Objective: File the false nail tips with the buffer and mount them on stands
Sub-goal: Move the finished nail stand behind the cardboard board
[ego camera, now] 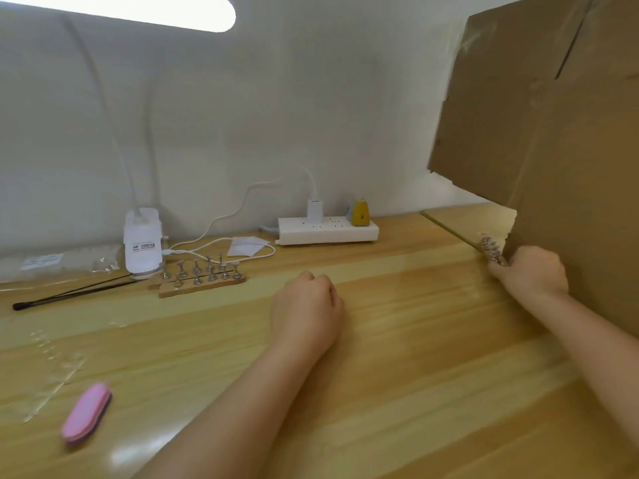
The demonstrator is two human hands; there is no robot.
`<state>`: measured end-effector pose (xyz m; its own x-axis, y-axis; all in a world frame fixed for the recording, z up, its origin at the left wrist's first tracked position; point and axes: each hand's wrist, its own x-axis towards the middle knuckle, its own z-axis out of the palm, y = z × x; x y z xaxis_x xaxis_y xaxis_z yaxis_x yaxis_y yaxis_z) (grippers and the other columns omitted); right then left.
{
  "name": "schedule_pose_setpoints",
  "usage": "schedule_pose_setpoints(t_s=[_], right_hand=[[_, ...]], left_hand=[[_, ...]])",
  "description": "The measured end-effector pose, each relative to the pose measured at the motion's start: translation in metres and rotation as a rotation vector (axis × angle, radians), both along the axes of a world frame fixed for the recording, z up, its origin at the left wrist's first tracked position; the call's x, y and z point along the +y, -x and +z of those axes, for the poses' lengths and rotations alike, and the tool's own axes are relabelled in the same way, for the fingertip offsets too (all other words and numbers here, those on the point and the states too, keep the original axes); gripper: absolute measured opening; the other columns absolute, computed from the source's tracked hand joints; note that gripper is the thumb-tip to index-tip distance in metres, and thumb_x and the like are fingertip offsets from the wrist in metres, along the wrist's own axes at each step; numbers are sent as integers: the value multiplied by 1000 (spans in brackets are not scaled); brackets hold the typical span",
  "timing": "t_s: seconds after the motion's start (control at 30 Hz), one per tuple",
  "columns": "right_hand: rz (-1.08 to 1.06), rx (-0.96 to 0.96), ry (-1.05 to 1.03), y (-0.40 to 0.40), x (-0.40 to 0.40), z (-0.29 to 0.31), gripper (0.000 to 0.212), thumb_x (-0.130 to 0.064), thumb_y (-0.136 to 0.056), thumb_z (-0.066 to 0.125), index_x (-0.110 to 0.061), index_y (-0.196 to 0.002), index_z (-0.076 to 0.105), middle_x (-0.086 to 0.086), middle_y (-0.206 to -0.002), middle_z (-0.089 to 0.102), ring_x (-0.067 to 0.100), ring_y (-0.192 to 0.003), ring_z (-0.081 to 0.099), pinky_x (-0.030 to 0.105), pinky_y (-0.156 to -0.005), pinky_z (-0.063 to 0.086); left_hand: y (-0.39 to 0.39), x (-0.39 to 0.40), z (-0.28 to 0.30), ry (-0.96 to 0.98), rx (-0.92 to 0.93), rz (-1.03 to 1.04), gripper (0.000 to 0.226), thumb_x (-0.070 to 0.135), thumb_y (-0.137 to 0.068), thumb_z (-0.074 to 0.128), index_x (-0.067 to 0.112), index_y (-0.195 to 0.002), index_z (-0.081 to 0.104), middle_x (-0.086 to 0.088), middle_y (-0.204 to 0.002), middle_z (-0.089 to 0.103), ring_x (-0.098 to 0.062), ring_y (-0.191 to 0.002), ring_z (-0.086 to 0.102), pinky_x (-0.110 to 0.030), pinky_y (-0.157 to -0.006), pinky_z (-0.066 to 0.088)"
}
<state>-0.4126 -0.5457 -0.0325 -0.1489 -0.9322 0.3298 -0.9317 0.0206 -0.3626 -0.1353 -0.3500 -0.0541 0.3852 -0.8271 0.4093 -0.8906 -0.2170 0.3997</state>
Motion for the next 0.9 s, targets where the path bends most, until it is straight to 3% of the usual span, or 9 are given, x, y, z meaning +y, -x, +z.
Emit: schedule_pose_setpoints(t_s=[0.17, 0.27, 0.4, 0.47, 0.53, 0.67, 0.77, 0.9], right_hand=[[-57, -6, -51, -11, -15, -5, 48, -48, -80, 71, -7, -65, 54, 13, -70, 57, 30, -68, 53, 31, -53, 40], [15, -8, -110, -20, -21, -1, 53, -60, -76, 70, -7, -75, 67, 15, -79, 64, 33, -78, 60, 33, -58, 45], [243, -46, -32, -18, -19, -4, 34, -50, -81, 69, -17, -75, 72, 5, -76, 68, 24, -77, 61, 32, -63, 46], [357, -134, -30, -12, -18, -7, 21, -45, -84, 67, -26, -90, 74, -6, -76, 63, 16, -77, 58, 29, -62, 42], [423, -117, -85, -11, -19, -8, 23, -46, -88, 61, -36, -107, 71, -15, -77, 55, 10, -78, 54, 28, -61, 38], [379, 37, -203, -18, -31, -4, 35, -50, -96, 42, -39, -124, 60, -6, -115, 63, 16, -97, 56, 31, -75, 45], [236, 107, -260, -25, -42, -2, 40, -39, -97, 36, -27, -130, 54, 5, -125, 60, 27, -108, 56, 35, -80, 46], [136, 162, -300, -37, -42, -3, 52, -40, -95, 35, -30, -146, 34, 6, -142, 49, 31, -125, 48, 34, -77, 40]], left_hand=[[0, -3, -1, 9, 9, 5, 23, 29, -93, 41, 20, -87, 61, 1, -87, 55, -23, -83, 54, -32, -64, 37], [0, -3, -1, 23, 14, 0, 22, 30, -93, 42, 21, -87, 61, 3, -86, 55, -22, -82, 54, -31, -64, 38], [0, -2, -1, 18, 12, -3, 21, 30, -92, 42, 22, -87, 61, 3, -85, 54, -22, -81, 53, -32, -65, 40], [0, -2, -1, 22, 11, -6, 21, 30, -92, 42, 22, -86, 61, 4, -84, 54, -21, -80, 53, -32, -65, 39], [1, -3, -1, 24, 9, -5, 21, 30, -92, 43, 22, -85, 61, 4, -83, 54, -22, -80, 53, -32, -65, 39], [0, -3, -2, 22, 15, -6, 22, 31, -93, 42, 23, -87, 62, 4, -84, 54, -21, -81, 54, -33, -68, 44], [0, -3, -2, 23, 30, -8, 22, 31, -92, 42, 23, -88, 62, 4, -85, 55, -20, -82, 54, -34, -70, 45], [-1, -5, -3, 34, 14, -4, 21, 31, -92, 42, 23, -87, 61, 4, -86, 55, -21, -82, 54, -33, -69, 43]])
